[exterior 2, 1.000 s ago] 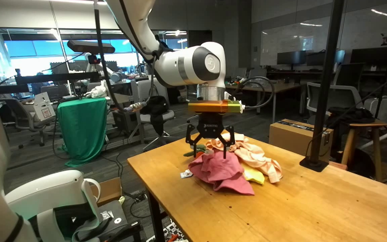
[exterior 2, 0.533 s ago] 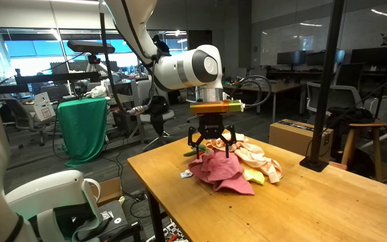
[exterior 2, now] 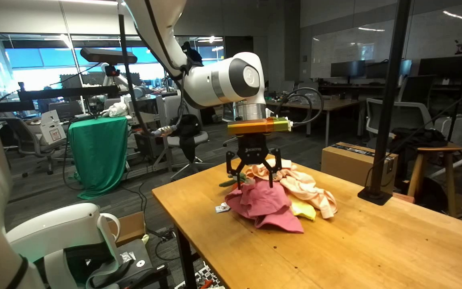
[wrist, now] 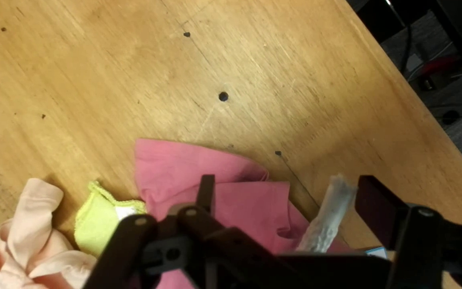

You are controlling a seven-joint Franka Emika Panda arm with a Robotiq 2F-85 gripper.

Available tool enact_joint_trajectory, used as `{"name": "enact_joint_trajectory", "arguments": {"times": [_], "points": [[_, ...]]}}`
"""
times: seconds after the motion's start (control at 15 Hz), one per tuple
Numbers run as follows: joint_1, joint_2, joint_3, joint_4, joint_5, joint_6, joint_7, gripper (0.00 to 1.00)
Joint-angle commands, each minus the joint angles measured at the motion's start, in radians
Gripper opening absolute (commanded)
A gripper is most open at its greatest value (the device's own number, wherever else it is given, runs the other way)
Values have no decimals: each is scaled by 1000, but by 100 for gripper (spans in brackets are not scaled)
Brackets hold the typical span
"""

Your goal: Separate the objects on the heap

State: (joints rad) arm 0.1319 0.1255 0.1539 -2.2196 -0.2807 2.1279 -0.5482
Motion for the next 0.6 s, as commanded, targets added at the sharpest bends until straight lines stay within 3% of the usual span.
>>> {"name": "enact_joint_trajectory", "arguments": {"times": [0.0,0.4,0.53], "points": [[1,-13,3,2,-14,14,9,58],[0,-9,1,10,-14,16,15,13],[0,-9,0,12,-14,17,19,6]]}}
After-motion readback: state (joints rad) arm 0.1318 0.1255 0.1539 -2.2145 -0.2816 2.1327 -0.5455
